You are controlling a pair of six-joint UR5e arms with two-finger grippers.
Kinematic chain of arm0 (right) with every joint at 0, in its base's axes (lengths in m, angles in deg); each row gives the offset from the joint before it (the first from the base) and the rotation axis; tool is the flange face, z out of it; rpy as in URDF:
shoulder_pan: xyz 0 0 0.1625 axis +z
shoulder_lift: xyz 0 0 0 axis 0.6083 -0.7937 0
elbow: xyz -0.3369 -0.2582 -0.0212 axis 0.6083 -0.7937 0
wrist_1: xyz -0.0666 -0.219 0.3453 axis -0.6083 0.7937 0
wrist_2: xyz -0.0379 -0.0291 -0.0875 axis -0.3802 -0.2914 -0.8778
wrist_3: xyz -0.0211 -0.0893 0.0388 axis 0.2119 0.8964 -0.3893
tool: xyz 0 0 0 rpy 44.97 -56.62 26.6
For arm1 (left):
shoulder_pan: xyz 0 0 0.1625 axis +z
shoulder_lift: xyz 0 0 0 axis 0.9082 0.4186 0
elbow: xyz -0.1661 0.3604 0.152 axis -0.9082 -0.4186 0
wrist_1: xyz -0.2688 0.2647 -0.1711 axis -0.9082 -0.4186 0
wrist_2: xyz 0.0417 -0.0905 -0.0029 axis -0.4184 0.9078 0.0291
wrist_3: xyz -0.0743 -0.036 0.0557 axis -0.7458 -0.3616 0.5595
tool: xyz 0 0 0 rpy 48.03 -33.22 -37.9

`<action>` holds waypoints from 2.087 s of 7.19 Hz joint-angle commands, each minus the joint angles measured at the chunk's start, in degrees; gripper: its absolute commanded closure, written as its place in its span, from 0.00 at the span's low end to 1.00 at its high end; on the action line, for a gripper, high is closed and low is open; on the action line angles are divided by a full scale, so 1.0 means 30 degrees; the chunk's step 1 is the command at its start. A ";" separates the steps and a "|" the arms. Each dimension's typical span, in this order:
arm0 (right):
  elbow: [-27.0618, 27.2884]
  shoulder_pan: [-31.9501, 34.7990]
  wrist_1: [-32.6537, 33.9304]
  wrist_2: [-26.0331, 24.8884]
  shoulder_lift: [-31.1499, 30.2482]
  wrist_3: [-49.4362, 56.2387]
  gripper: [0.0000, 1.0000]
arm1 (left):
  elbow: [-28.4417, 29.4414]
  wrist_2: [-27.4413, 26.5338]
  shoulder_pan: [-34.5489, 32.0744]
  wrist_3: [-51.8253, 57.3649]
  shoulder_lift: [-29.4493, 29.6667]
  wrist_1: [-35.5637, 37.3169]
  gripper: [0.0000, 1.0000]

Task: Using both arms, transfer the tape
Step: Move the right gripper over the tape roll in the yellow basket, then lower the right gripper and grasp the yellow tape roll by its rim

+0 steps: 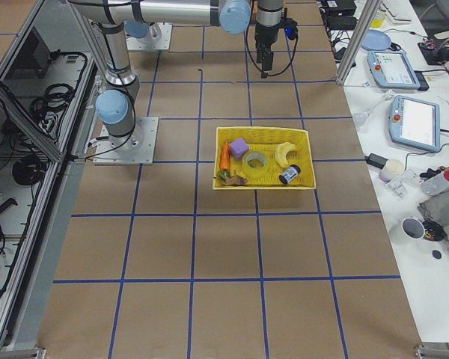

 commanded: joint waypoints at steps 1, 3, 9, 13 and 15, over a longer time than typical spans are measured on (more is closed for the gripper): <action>0.0207 -0.2152 0.1329 0.0017 0.1106 0.4525 0.01 | -0.0028 0.0013 0.0000 0.0000 -0.0010 -0.0001 0.00; 0.0410 -0.3969 0.2121 0.0046 0.2219 0.8194 0.03 | -0.0058 0.0072 -0.0029 0.0000 0.0019 -0.0001 0.00; 0.4133 -0.7812 0.8425 0.0515 0.5907 1.3156 0.08 | -0.0029 0.0072 -0.0029 0.0000 0.0137 -0.0001 0.00; 0.4835 -0.8256 0.8456 0.0488 0.6210 1.3219 0.67 | -0.0029 0.0131 -0.0029 0.0000 0.0195 -0.0001 0.00; 0.4778 -0.8256 0.8456 0.0427 0.6209 1.3160 1.00 | -0.0029 0.0160 -0.0029 0.0000 0.0225 -0.0001 0.00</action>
